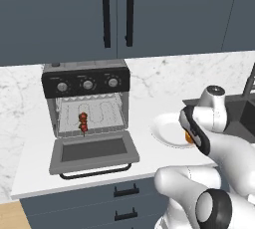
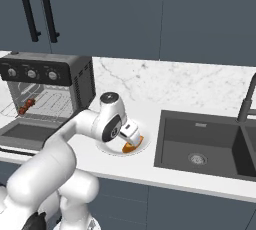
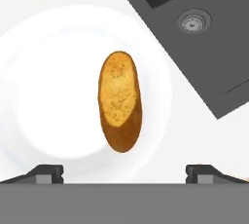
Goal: Pick up the kebab skewer and baguette bread, and place them inside the toaster oven. Close the toaster oven door and start by setting the timer.
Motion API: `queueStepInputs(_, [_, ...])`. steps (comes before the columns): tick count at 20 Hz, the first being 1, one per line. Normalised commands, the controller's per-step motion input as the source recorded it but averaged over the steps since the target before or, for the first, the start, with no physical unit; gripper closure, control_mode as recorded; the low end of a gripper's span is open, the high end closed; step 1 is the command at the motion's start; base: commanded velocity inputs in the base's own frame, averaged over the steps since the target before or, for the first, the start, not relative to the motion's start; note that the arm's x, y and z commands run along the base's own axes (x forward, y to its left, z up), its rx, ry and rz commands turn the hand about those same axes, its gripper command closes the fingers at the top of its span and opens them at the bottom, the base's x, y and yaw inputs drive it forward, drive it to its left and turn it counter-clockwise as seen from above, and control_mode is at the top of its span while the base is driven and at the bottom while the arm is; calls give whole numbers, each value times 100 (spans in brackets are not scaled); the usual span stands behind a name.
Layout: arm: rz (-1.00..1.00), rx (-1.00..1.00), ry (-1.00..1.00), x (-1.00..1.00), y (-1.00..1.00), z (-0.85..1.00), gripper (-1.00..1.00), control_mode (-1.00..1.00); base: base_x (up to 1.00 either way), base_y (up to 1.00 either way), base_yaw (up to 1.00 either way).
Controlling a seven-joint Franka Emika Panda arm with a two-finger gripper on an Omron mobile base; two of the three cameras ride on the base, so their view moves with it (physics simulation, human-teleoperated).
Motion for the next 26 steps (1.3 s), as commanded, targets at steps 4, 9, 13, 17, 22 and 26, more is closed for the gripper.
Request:
queueStepInputs(4, [8, -5, 10, 14, -1, -9, -100, -100, 0, 0, 0])
queueStepInputs(9, [4, -4, 5, 20, 0, -29, -100, -100, 0, 0, 0])
queueStepInputs(13, [2, 0, 2, 15, -13, -23, -100, -100, 0, 0, 0])
queueStepInputs(17, [1, 0, 1, 15, -14, -17, -100, -100, 0, 0, 0])
queueStepInputs(22, [1, -1, 1, 8, -8, -16, -100, -100, 0, 0, 0])
queueStepInputs(26, [0, -3, 2, 12, 0, -21, -100, -100, 0, 0, 0])
